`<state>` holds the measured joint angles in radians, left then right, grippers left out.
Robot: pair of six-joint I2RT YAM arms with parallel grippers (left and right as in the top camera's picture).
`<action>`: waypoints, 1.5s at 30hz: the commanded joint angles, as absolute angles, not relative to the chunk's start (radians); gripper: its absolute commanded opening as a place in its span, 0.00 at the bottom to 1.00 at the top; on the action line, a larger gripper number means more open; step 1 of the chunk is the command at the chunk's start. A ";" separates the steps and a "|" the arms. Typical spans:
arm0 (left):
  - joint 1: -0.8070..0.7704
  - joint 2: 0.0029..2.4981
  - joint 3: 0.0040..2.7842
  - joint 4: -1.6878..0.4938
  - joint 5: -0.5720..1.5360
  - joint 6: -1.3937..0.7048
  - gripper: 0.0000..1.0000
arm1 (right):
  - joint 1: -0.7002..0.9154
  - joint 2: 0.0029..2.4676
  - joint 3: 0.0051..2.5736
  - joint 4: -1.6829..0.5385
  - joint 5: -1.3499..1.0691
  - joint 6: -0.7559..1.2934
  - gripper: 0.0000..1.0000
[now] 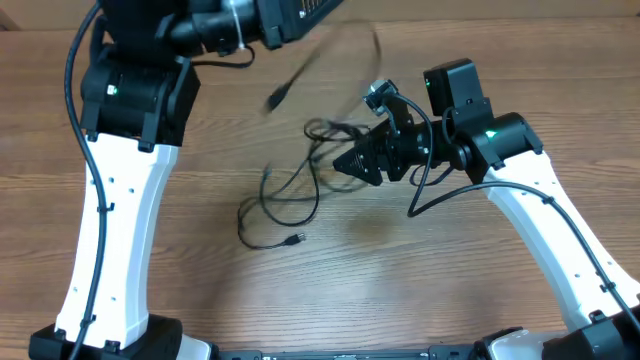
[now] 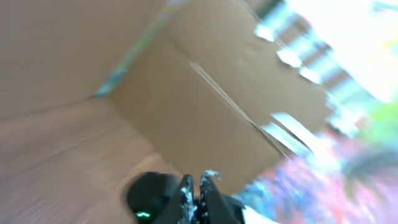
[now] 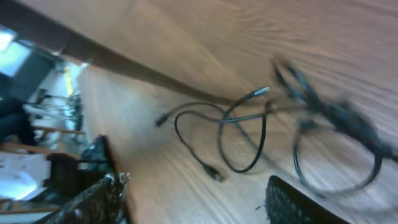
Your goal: Untangle cables
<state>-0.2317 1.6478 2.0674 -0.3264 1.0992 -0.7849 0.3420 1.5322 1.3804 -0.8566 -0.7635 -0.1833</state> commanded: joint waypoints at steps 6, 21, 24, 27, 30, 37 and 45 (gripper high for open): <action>-0.208 1.615 2.079 -0.088 1.508 -1.188 0.04 | 0.343 1.551 1.374 -0.820 -0.636 -0.294 0.76; -0.181 1.616 2.077 -0.118 1.582 -0.935 0.18 | 0.343 1.589 1.374 -0.856 -0.367 -0.099 1.00; -0.139 1.616 2.074 -0.281 1.557 -0.787 0.15 | 0.343 1.594 1.374 -0.866 -0.367 -0.097 1.00; -0.097 1.616 2.071 -0.603 1.370 -0.574 0.12 | 0.343 1.594 1.374 -0.862 -0.368 -0.097 1.00; -0.084 1.616 2.071 -0.947 1.015 -0.323 0.11 | 0.343 1.594 1.374 -0.858 -0.367 -0.097 1.00; -0.186 1.616 2.068 -1.216 0.346 -0.126 0.08 | 0.343 1.594 1.374 -0.815 -0.367 -0.073 1.00; -0.307 1.616 1.854 -1.195 0.075 -0.173 0.06 | 0.341 1.594 1.374 -0.788 -0.366 -0.006 1.00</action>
